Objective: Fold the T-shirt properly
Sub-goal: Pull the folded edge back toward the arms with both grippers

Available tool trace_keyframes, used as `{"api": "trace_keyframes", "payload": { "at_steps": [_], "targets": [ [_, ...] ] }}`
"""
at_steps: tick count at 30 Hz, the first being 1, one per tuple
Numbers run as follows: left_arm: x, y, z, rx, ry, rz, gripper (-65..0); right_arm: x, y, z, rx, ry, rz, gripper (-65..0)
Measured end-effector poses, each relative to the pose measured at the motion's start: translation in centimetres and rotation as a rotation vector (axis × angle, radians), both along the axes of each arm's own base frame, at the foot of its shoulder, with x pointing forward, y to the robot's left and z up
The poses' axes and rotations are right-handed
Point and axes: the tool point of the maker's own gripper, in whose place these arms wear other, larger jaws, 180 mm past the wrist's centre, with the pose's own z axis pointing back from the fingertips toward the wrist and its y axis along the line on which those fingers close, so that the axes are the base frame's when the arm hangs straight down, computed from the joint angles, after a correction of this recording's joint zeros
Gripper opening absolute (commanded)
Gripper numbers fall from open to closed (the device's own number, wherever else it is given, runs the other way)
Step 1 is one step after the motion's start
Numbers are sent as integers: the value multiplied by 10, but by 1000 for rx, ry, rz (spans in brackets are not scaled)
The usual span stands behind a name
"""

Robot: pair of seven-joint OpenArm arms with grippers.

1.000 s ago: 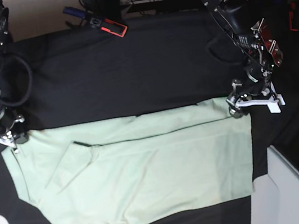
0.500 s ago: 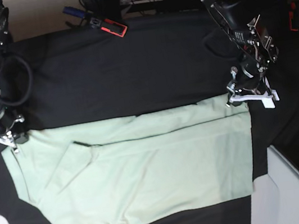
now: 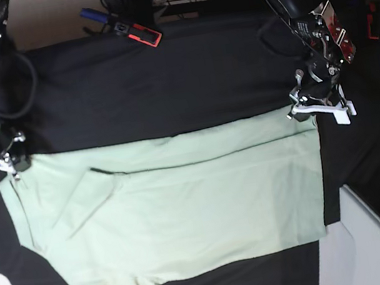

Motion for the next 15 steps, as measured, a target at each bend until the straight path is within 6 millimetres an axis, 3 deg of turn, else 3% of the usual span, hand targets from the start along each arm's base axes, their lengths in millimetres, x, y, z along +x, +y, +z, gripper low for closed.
{"api": "trace_keyframes", "payload": {
  "at_steps": [9,15],
  "targets": [
    [-24,-5,2,83,23,-91,-650,-26,0,-3,-10,22,25,-650],
    [-51,-11,4,123,55,-137,-650,-49,-4,-2,-45,37,43,-650]
  ]
}}
